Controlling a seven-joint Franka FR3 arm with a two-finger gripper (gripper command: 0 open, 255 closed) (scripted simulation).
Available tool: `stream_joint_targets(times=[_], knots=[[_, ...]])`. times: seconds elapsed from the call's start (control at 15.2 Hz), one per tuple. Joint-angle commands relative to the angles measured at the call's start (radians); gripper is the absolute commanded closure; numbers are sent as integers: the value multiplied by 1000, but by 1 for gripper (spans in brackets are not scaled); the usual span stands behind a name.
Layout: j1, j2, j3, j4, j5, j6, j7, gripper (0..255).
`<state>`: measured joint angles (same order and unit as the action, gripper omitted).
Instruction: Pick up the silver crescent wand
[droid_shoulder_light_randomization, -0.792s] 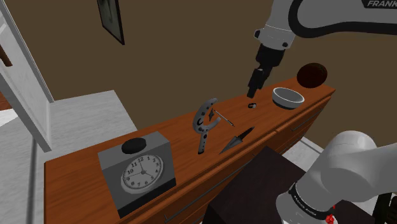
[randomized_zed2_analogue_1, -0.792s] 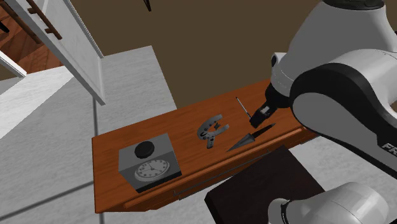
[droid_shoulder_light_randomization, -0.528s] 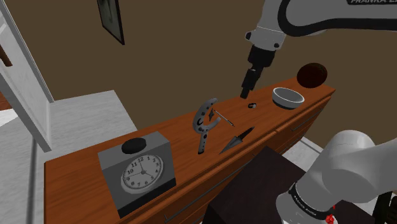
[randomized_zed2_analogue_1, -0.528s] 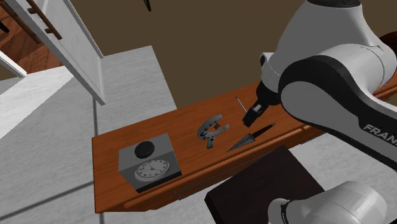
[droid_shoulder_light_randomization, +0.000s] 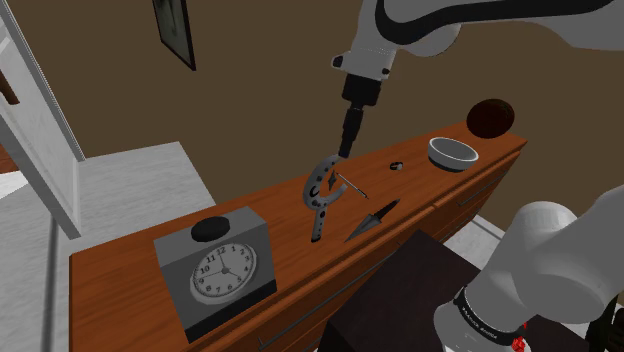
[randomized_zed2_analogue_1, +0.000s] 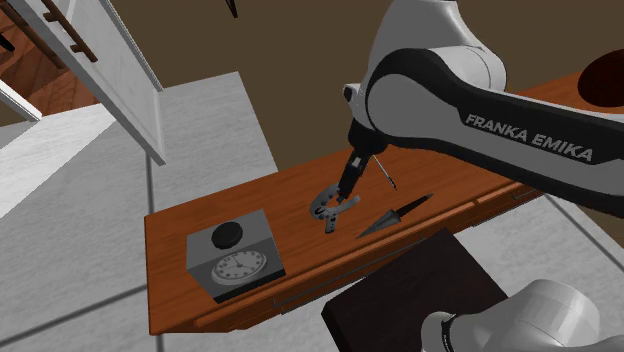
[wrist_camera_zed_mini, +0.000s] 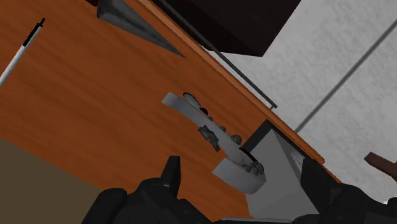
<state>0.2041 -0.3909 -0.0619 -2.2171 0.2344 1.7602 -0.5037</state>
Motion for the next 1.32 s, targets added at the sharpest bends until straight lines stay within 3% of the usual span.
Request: stream_joint_targets(times=[0.0,0.59,0.66,1.25], knots=[[19,35,-4,26,29,-5,-41,0],[20,48,-2,-63,37,94,-67,0],[20,48,-2,-63,37,94,-68,255],[20,48,-2,-63,37,94,-67,255]])
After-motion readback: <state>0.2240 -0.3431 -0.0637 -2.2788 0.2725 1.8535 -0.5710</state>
